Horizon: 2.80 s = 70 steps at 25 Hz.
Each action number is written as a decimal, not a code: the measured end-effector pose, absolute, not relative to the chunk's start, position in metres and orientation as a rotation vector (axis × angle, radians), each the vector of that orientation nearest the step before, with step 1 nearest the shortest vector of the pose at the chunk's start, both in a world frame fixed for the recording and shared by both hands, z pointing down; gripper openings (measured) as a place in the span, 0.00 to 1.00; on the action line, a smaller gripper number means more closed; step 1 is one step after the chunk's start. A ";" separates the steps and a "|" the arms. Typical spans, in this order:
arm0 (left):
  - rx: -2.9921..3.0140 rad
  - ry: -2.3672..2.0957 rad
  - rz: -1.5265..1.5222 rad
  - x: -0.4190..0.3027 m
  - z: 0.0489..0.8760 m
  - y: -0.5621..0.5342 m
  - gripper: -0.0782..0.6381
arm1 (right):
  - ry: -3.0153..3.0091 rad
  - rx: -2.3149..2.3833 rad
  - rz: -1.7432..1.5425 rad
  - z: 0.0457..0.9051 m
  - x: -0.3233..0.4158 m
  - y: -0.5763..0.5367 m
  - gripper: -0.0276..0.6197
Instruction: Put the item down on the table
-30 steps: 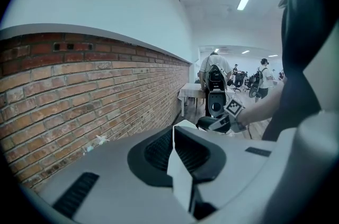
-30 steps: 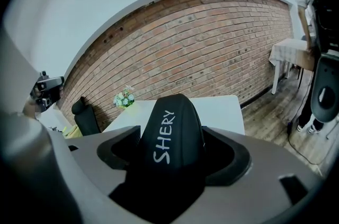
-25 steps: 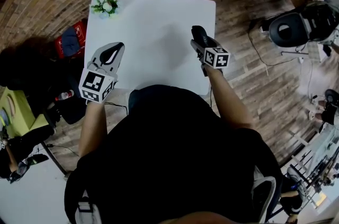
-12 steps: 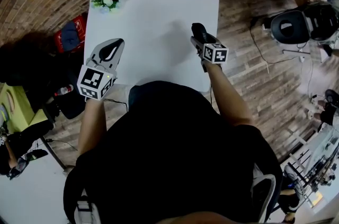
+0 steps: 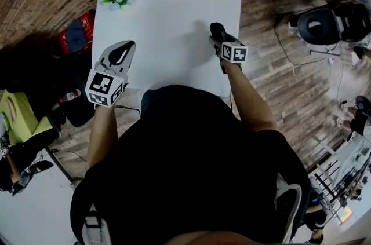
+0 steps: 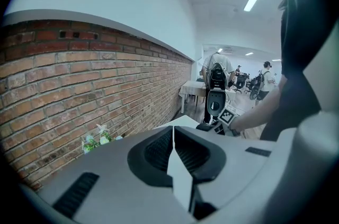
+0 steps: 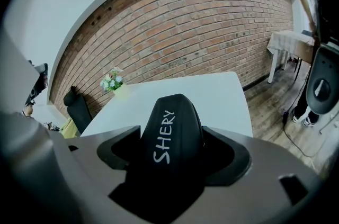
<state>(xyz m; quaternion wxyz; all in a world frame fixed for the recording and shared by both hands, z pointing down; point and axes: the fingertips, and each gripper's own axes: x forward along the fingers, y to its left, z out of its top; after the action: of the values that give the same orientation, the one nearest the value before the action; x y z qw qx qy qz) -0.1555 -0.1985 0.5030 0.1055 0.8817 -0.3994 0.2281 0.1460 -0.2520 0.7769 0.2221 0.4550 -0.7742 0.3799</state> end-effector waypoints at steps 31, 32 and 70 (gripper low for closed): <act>2.549 -1.138 0.709 -0.173 0.523 -0.214 0.13 | -2.024 1.264 1.072 0.828 0.143 -0.276 0.62; 2.549 -1.135 0.711 -0.173 0.524 -0.214 0.13 | -2.020 1.265 1.072 0.829 0.144 -0.276 0.62; 2.527 -1.082 0.712 -0.177 0.540 -0.202 0.13 | -1.939 1.288 1.053 0.853 0.150 -0.267 0.61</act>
<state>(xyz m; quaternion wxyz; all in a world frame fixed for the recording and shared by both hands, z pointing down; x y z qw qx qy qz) -0.1766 -0.2020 0.5404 0.1505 0.8798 -0.3766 0.2479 0.1499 -0.2667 0.8525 0.2891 0.4827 -0.7265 0.3944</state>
